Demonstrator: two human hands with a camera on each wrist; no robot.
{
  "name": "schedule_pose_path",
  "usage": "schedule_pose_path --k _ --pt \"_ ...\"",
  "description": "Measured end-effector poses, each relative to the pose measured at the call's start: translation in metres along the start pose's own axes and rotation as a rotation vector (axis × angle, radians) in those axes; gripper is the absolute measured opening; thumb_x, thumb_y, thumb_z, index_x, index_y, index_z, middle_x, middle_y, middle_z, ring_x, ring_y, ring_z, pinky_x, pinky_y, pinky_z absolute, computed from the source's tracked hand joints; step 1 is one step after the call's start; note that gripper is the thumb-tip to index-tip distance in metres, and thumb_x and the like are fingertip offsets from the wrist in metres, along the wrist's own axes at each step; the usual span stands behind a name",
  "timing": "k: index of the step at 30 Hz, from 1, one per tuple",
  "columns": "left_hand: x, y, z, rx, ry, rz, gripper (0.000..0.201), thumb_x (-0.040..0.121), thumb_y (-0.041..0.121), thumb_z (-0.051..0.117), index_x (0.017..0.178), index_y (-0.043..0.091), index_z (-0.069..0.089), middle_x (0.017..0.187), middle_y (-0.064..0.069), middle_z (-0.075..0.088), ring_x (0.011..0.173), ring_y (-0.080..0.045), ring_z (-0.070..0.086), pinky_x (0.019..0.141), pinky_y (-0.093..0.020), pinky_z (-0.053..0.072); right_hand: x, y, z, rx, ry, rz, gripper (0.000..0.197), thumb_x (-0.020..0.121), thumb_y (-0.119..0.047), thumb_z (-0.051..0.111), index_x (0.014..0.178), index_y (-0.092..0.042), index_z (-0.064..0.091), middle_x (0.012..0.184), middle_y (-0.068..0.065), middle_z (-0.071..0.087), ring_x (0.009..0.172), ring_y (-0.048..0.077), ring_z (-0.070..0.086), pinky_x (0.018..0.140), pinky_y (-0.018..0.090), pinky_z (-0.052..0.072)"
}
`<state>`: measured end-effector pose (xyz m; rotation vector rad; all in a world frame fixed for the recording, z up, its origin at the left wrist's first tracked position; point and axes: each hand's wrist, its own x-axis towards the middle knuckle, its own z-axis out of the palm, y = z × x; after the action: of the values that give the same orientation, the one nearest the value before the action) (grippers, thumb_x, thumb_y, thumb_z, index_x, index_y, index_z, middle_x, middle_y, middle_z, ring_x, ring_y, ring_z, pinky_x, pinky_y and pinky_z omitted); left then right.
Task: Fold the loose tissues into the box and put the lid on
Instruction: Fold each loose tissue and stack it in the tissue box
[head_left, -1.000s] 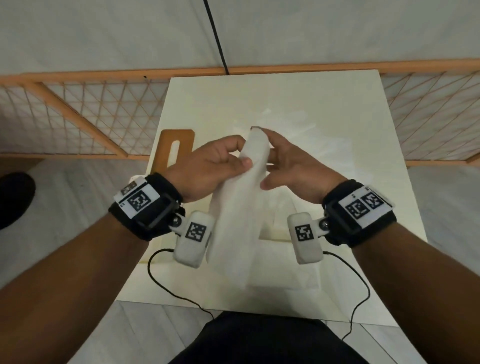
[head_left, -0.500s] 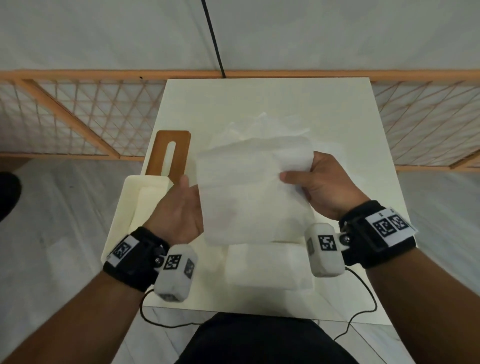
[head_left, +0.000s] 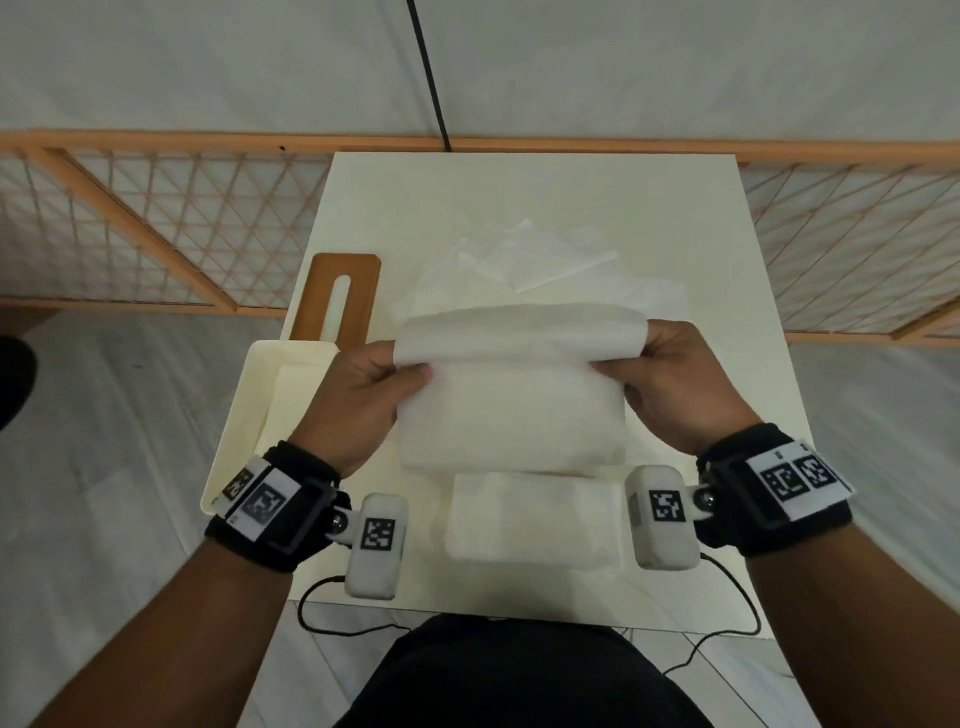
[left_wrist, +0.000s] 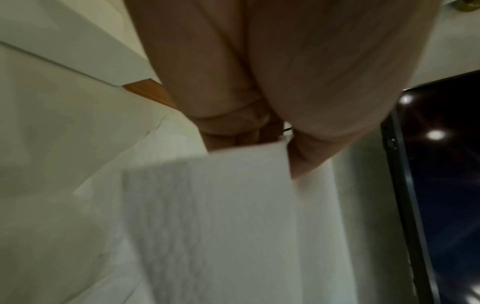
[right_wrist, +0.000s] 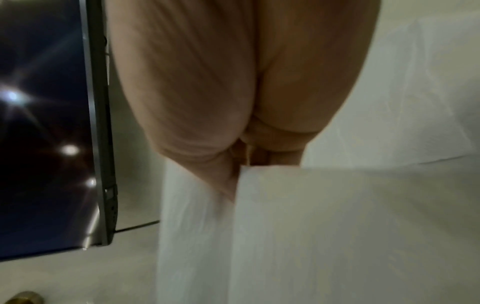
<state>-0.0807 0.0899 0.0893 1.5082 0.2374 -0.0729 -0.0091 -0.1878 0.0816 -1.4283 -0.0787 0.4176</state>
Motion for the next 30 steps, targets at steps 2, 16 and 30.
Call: schedule_pose_path --k 2,16,30 --pt "0.0 0.008 0.002 -0.086 -0.021 0.028 0.037 0.092 -0.004 0.056 0.092 0.023 0.081 0.104 -0.001 0.076 0.102 -0.019 0.07 0.089 -0.034 0.057 -0.003 -0.004 -0.001 0.096 0.012 -0.064 0.026 0.083 0.01 0.065 0.096 -0.008 0.079 0.107 0.019 0.074 0.104 0.038 0.07 0.096 0.055 0.054" --pt "-0.001 -0.026 -0.001 0.162 -0.015 -0.095 0.025 0.082 0.001 0.076 0.098 0.02 0.077 0.099 -0.002 0.076 0.095 -0.021 0.071 0.085 -0.036 0.055 -0.021 0.024 -0.027 -0.209 0.046 0.123 0.02 0.077 0.005 0.077 0.087 -0.012 0.08 0.1 0.014 0.075 0.097 0.033 0.07 0.097 0.043 0.05" --pt "-0.027 -0.14 0.014 0.871 -0.095 -0.238 0.021 0.079 0.014 0.077 0.098 0.022 0.073 0.079 0.011 0.061 0.075 0.0 0.058 0.066 -0.002 0.038 -0.06 0.127 -0.026 -0.887 -0.008 0.369 0.025 0.071 -0.006 0.082 0.086 -0.023 0.07 0.079 -0.007 0.066 0.066 0.011 0.066 0.056 0.012 0.046"
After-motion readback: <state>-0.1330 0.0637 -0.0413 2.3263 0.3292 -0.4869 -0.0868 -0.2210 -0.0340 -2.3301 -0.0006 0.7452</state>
